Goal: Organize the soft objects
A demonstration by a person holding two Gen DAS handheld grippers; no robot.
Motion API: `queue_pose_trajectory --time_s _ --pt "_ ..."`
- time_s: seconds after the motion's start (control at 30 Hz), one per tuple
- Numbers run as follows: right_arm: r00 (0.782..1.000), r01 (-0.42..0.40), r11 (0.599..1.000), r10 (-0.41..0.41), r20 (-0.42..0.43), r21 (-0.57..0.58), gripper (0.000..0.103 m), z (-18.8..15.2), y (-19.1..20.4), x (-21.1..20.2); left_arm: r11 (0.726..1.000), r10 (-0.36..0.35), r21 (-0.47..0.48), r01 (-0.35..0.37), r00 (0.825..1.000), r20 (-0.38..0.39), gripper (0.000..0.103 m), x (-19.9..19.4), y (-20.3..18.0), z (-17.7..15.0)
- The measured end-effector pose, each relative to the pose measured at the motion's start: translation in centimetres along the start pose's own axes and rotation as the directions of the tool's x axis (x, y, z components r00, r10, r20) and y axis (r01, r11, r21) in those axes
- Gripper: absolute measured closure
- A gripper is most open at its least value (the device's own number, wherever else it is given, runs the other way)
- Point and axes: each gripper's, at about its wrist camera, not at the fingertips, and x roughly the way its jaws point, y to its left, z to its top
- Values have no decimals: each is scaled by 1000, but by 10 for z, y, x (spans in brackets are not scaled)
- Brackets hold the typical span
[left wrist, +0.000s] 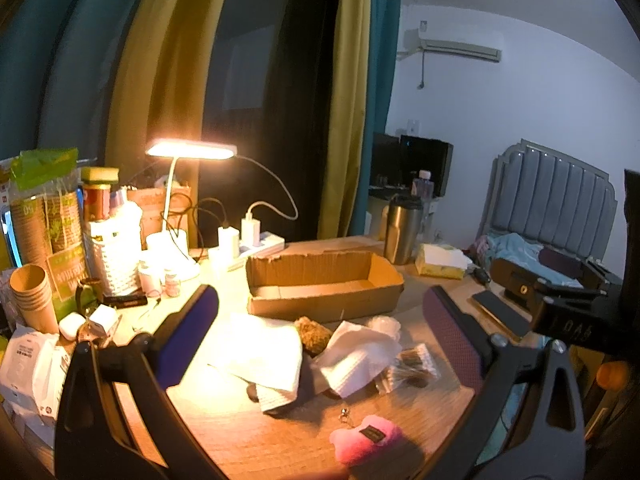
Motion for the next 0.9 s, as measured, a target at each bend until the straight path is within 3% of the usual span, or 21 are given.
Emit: queue_pose_trajectory --time_s 0.3,0.5,0.77,0.9 --pt "998 -9 1000 9 -55 2 1 -16 -3 17 1000 -10 0 10 995 -96 0 24 -1 -22" --pt "995 -3 1000 4 -100 6 1 -28 -10 29 999 -36 1 37 982 -186 0 41 -9 -46" --pt "988 -10 1000 12 -154 11 1 -47 -16 43 999 -45 -25 40 953 -300 0 65 -11 -73" --pt "983 -18 1000 21 -183 16 1 -56 -17 52 999 -48 -10 48 928 -369 0 80 -15 -85"
